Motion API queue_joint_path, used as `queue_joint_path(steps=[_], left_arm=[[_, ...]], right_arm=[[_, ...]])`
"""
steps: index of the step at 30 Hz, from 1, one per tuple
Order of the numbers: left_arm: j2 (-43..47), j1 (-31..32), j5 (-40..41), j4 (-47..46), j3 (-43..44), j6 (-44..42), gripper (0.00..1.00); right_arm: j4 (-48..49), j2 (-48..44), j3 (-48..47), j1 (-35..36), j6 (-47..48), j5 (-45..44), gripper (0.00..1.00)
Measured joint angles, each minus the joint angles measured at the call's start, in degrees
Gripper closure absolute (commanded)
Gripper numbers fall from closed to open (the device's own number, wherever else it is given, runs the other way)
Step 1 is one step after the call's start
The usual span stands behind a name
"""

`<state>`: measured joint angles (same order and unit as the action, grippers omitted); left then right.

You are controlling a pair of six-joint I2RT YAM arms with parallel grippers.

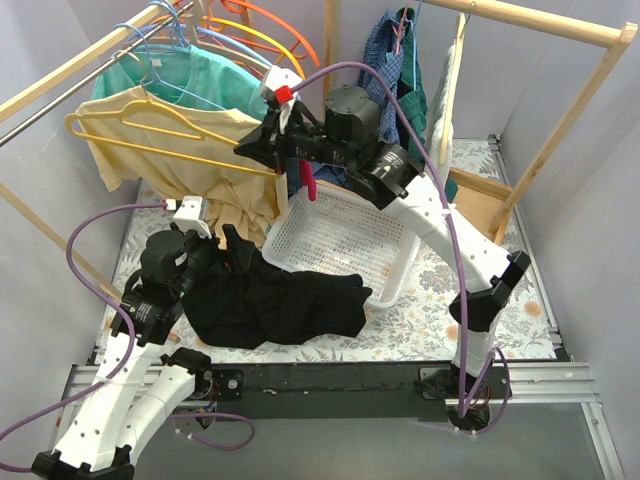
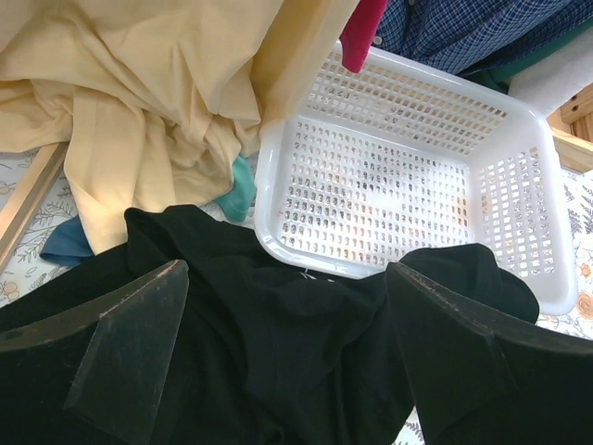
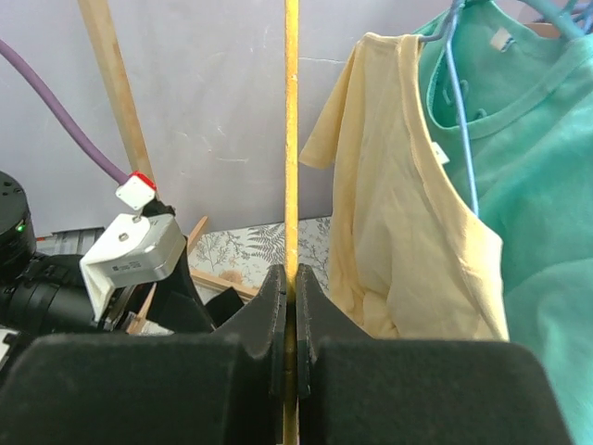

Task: Remove the t-shirt from the hanger
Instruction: Place the hanger at the clothesline.

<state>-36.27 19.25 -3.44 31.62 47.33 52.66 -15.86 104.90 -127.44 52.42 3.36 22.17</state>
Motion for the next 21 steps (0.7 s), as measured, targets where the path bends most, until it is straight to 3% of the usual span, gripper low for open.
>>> queue_joint_path(steps=[21], left_arm=[[3.48, 0.00, 4.37, 1.40, 4.28, 1.77, 0.12]], right_arm=[[13.40, 10.29, -4.04, 4.11, -2.08, -4.07, 0.99]])
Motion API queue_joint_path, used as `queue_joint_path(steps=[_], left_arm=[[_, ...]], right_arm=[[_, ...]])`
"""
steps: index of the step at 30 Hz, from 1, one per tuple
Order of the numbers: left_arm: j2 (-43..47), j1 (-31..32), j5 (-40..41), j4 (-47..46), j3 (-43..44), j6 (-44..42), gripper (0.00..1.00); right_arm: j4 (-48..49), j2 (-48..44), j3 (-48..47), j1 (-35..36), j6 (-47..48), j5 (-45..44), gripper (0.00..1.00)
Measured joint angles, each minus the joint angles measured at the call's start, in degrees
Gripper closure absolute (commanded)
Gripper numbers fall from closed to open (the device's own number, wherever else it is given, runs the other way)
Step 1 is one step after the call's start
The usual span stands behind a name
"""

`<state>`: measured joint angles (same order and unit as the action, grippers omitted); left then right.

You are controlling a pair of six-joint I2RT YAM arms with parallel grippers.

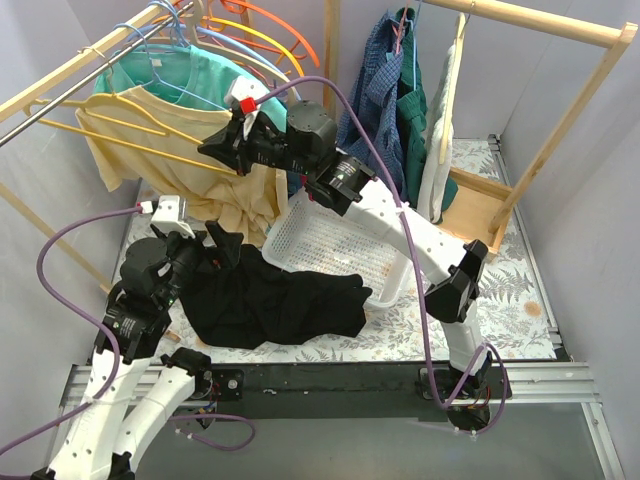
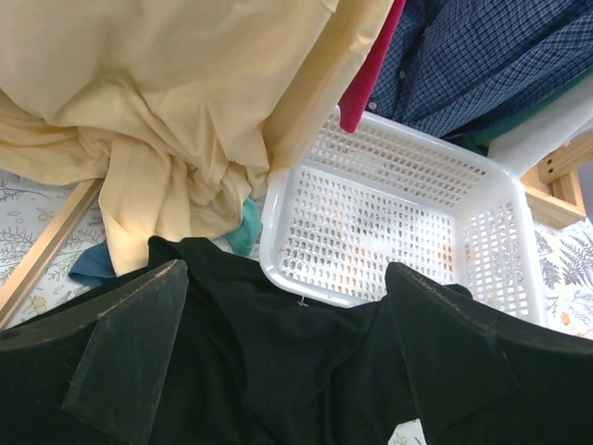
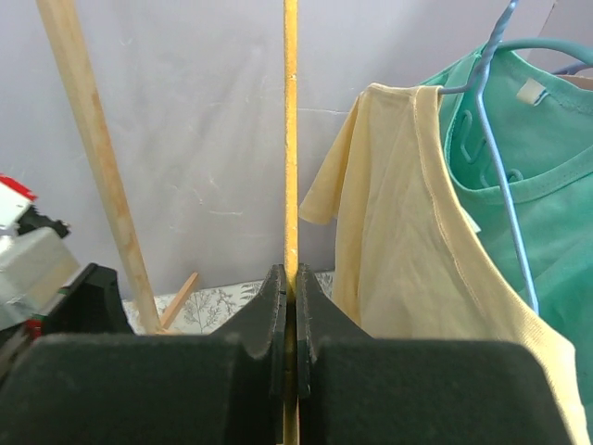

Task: Remove the t-shirt from the hanger
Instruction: Place the hanger at the clothesline.

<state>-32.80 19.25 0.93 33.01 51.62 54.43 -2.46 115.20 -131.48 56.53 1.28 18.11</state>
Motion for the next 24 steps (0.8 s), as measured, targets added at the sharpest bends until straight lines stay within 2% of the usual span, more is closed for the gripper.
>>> queue_joint_path(steps=[8, 24], left_arm=[[0.37, 0.00, 0.17, 1.31, 3.58, 0.04, 0.12], [2.21, 0.00, 3.21, 4.42, 3.85, -0.26, 0.11]], right_arm=[[5.40, 3.61, -1.29, 0.00, -1.42, -1.70, 0.99], [10.36, 9.92, -3.63, 0.00, -4.28, -4.52, 0.99]])
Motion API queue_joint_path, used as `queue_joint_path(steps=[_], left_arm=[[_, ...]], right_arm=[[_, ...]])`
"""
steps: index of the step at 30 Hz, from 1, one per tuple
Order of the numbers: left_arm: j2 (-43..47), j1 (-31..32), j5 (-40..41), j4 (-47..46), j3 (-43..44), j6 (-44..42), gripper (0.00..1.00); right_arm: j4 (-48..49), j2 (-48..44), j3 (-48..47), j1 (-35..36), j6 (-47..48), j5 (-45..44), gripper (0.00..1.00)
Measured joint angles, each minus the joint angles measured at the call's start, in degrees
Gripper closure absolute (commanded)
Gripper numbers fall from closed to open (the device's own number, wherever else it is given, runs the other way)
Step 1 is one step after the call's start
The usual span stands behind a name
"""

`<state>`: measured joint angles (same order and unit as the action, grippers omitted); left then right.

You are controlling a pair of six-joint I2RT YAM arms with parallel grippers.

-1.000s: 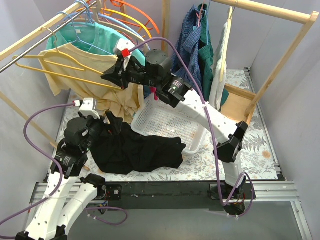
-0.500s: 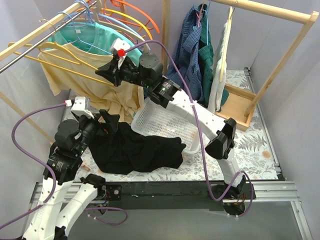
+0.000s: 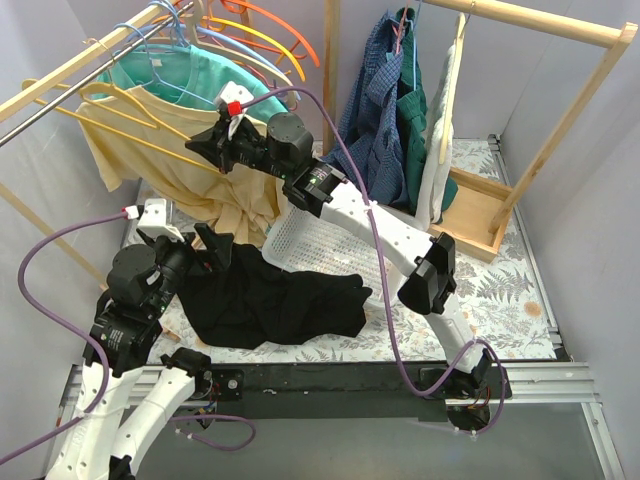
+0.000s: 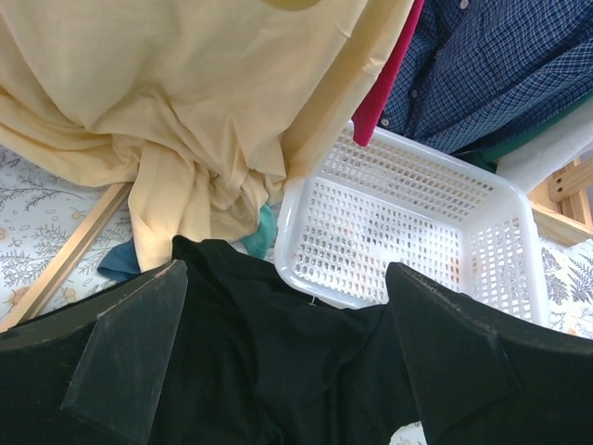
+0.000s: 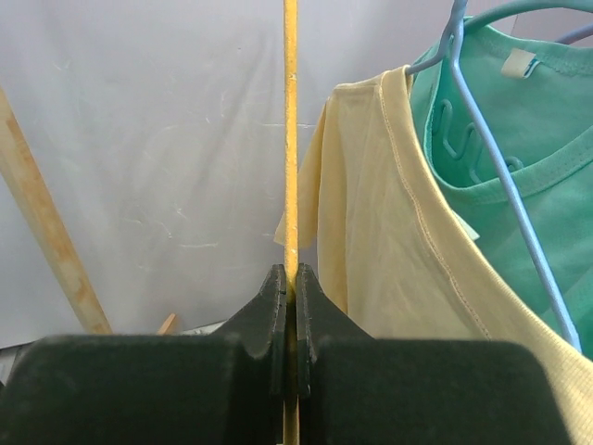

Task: Remove the t-shirt from the hanger
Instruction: Place the hanger at the clothesline.

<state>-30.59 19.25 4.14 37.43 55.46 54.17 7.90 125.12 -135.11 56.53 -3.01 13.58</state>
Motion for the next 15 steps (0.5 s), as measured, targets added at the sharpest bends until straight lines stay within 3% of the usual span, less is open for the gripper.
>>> queue_joint_path(steps=[15], left_arm=[[1.31, 0.00, 1.51, 1.22, 0.22, -0.44, 0.11]], right_arm=[[1.51, 2.78, -0.98, 0.00, -2.21, 0.68, 0.99]])
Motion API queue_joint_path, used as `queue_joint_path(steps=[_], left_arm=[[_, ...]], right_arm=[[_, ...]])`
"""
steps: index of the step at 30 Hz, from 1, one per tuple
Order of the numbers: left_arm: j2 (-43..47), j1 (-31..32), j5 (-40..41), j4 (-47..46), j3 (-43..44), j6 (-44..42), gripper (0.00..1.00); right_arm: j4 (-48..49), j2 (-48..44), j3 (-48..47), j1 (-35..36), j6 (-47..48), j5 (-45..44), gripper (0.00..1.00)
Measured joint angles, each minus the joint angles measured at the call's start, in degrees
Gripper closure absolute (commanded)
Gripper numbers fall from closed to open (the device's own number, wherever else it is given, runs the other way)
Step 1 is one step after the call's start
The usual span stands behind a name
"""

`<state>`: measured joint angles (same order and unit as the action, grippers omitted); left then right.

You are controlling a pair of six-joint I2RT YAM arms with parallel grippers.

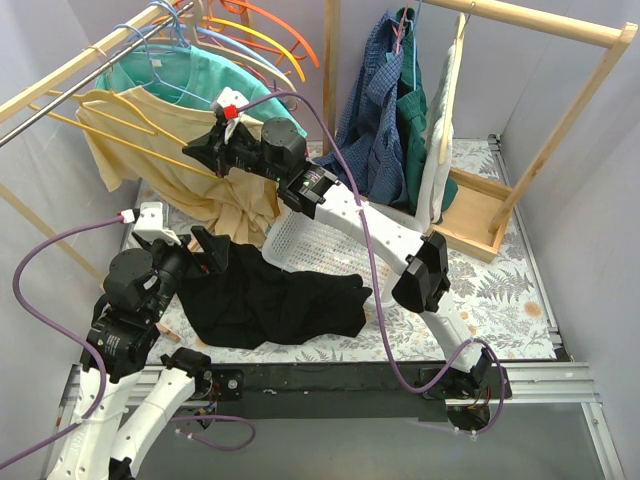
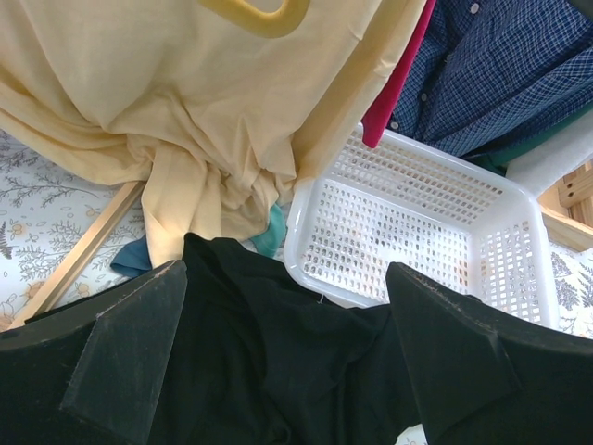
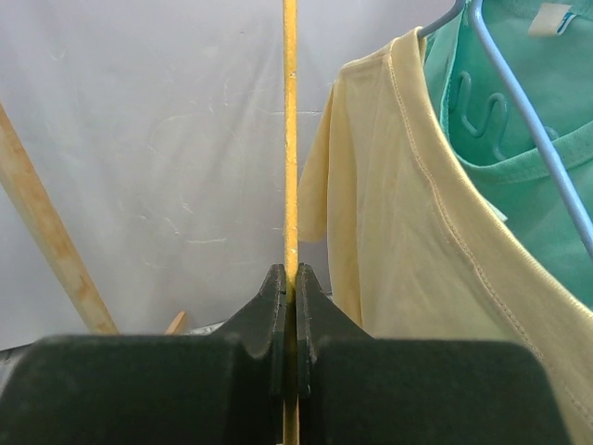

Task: Remove the t-shirt from the hanger
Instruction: Place the hanger at the clothesline.

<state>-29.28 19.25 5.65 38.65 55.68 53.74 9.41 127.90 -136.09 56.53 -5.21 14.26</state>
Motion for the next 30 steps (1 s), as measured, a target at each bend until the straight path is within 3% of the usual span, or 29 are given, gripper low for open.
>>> queue_joint_path(steps=[5, 9, 15, 22, 30], left_arm=[[0.20, 0.00, 0.44, 0.37, 0.00, -0.09, 0.10], [0.26, 0.00, 1.03, 0.39, 0.00, -0.24, 0.09], [0.26, 0.00, 1.57, 0.39, 0.00, -0.39, 0.09], [0.26, 0.00, 2.12, 0.42, 0.70, -0.42, 0.07], [0.11, 0.00, 2.73, 0.66, 1.64, -1.62, 0.07]], right_arm=[[0.63, 0.22, 0.00, 0.00, -0.46, 0.04, 0.99], [0.68, 0.22, 0.02, 0.00, -0.63, -0.02, 0.59], [0.20, -1.20, 1.44, 0.00, -0.59, -1.84, 0.46], [-0.35, -8.92, 8.90, 0.00, 0.09, -2.67, 0.41], [-3.52, -27.06, 30.01, 2.49, 5.99, -12.26, 0.41]])
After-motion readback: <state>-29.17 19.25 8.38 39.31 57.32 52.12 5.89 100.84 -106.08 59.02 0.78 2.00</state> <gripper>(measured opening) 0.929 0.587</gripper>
